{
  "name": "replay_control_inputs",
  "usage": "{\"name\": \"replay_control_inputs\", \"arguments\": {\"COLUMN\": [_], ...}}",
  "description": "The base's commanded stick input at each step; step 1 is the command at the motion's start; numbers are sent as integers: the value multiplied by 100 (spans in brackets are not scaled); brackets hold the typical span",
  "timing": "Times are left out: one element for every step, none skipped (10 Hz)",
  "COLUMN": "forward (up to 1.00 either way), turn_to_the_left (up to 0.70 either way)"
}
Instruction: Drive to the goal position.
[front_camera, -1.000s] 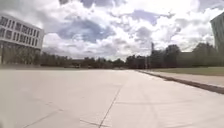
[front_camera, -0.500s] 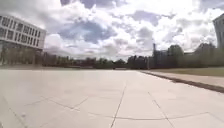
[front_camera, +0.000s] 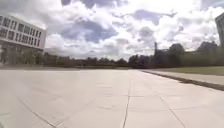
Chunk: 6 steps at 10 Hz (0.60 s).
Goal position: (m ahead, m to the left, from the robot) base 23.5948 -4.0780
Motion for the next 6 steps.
{"name": "replay_control_inputs", "arguments": {"forward": [100, 100, 100, 100, 100, 100], "turn_to_the_left": [0, 0, 0, 0, 0, 0]}}
